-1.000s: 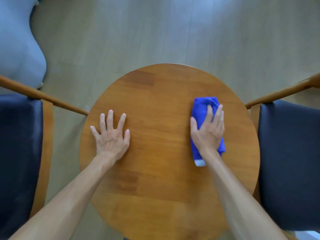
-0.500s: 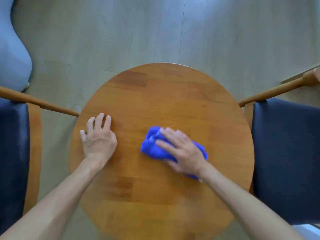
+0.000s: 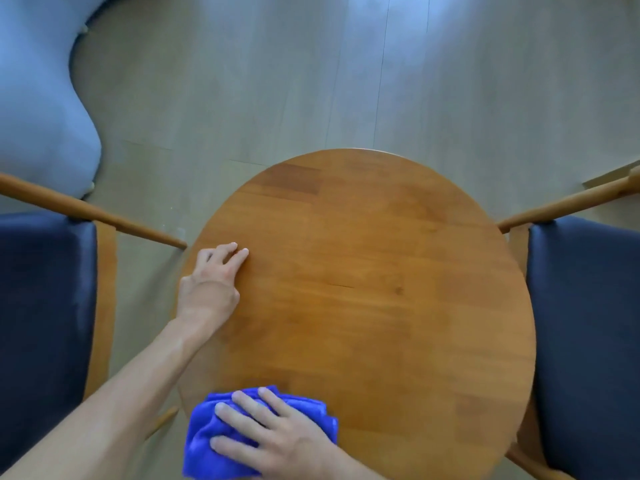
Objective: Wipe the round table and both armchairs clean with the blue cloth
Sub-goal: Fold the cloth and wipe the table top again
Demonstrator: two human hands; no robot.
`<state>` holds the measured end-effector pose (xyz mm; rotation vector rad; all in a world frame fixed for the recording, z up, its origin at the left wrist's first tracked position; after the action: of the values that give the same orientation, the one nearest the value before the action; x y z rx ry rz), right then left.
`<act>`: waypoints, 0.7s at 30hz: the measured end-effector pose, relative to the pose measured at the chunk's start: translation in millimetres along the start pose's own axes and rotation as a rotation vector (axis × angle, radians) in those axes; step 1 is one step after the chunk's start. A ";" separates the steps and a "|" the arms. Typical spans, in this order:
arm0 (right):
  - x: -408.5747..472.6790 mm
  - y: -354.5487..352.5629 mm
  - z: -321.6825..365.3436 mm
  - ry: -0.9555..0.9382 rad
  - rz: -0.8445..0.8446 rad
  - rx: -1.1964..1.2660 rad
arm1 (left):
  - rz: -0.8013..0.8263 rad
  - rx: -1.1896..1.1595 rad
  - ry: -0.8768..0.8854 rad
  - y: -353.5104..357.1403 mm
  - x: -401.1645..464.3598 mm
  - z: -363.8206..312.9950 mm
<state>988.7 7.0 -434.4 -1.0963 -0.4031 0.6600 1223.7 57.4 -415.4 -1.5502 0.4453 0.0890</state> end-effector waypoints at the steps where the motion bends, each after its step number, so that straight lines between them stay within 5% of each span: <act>1: -0.6 -6.4 -17.3 -0.087 0.037 0.014 | -0.004 -0.003 0.008 0.7 -0.9 0.3; 3: 12.8 -36.5 -77.5 -0.060 -0.030 0.068 | -0.042 -0.034 0.030 0.0 -1.1 1.7; 8: 70.0 -129.6 -268.3 0.745 -0.419 0.066 | -0.123 -0.087 0.068 1.9 -2.2 9.8; 11: 99.1 -133.4 -280.5 1.075 -0.526 0.065 | -0.170 -0.099 0.077 3.0 -7.0 11.1; 17: 111.3 -66.4 -120.0 0.742 -0.403 0.360 | -0.193 -0.387 -0.219 -10.3 -6.2 18.6; 19: 94.6 -77.5 -131.0 0.718 -0.403 0.497 | -0.231 -0.388 -0.235 -12.1 -13.9 12.0; 21: 56.3 -100.6 -161.8 0.733 -0.453 0.353 | -0.296 -0.268 -0.176 -11.3 -25.1 -2.0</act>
<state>1157.2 -95.4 -410.9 -0.7970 0.1045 -0.0934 1203.9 60.6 -396.3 -1.8380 0.0624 0.0558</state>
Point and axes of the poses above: each hand's wrist, its own x-axis towards the middle knuckle, its own y-axis out of the palm, z = x × y, the point moved 5 cm from there along x, towards the middle knuckle, and after that the axes turned 7 degrees about x, right-handed, at the moved point
